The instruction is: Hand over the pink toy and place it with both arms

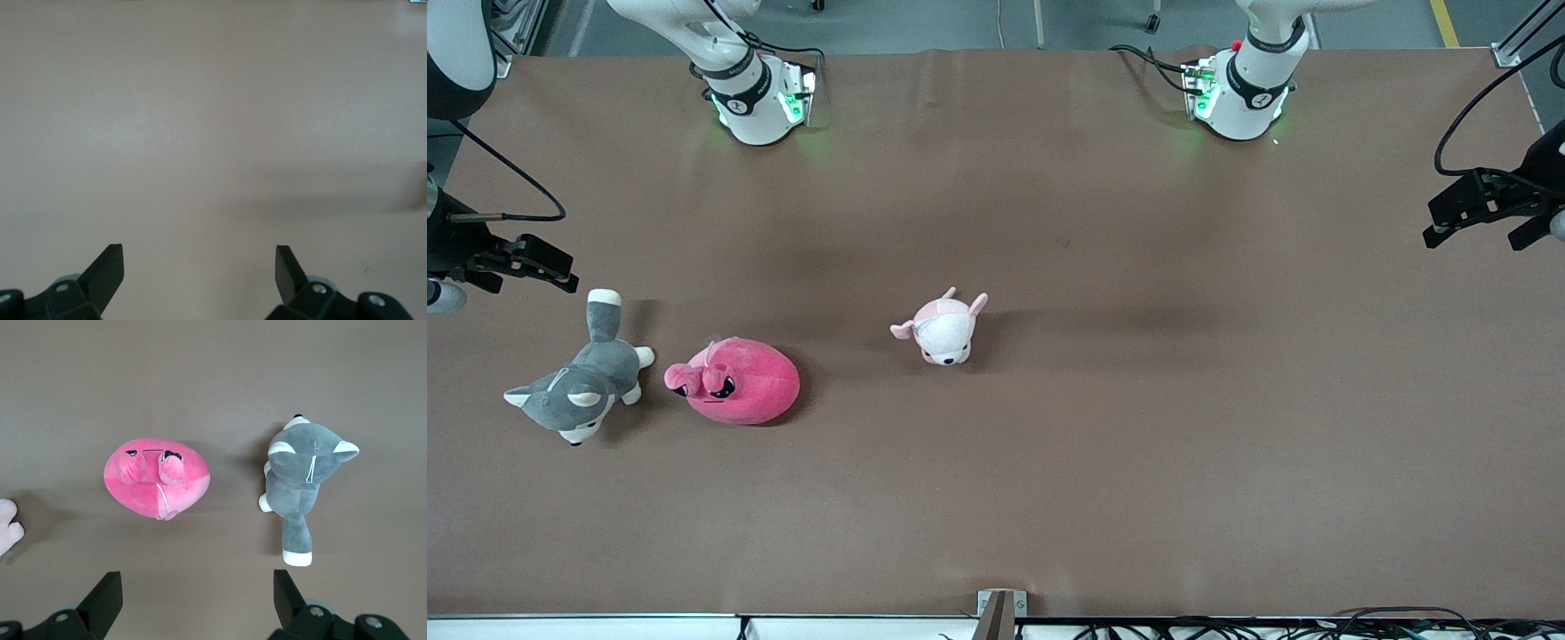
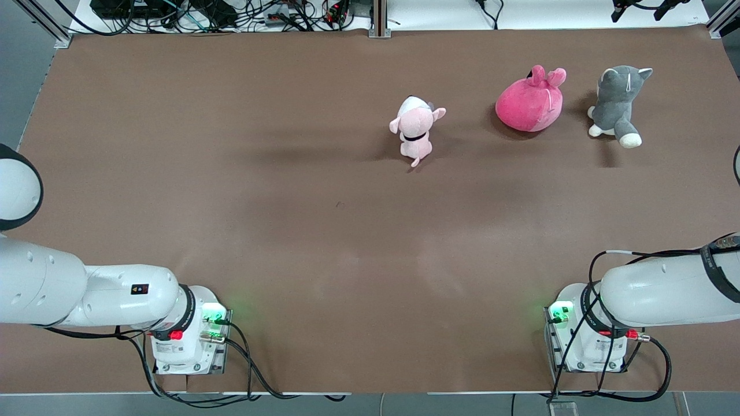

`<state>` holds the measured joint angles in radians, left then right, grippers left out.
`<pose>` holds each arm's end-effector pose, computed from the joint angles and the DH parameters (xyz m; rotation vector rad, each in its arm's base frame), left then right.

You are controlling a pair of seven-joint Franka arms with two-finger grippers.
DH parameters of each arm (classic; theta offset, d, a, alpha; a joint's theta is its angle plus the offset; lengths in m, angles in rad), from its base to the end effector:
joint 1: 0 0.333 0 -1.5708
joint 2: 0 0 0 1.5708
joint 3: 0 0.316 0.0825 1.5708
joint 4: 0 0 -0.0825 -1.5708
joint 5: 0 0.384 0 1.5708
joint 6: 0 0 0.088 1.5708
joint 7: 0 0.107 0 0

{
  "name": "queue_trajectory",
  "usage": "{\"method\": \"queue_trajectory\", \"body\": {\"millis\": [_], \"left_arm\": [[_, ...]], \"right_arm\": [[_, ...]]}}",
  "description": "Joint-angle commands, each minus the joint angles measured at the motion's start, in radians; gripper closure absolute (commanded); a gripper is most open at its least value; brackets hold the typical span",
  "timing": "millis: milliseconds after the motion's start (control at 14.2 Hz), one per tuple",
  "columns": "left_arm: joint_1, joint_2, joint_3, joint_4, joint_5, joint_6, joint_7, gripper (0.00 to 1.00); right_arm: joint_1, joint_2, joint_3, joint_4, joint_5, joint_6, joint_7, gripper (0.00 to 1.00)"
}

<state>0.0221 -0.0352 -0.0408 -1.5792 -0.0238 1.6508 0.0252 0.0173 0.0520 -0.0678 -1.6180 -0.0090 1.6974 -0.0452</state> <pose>0.5517 -0.0131 0.6475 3.1144 -0.0675 0.1666 0.5792 -0.0292 0.5839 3.1275 -0.0065 0.0421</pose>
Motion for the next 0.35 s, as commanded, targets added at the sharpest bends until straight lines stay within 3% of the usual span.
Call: {"method": "queue_trajectory", "body": {"millis": [0,282], "left_arm": [[-0.002,-0.006,0.002,0.004,-0.005,0.001,0.007,0.00],[-0.002,-0.006,0.002,0.004,-0.005,-0.003,0.005,0.00]], "right_arm": [[-0.005,-0.037,0.006,-0.039,-0.023,0.021,0.010,0.00],[-0.007,-0.069,0.005,-0.045,-0.023,0.010,0.008,0.00]]}}
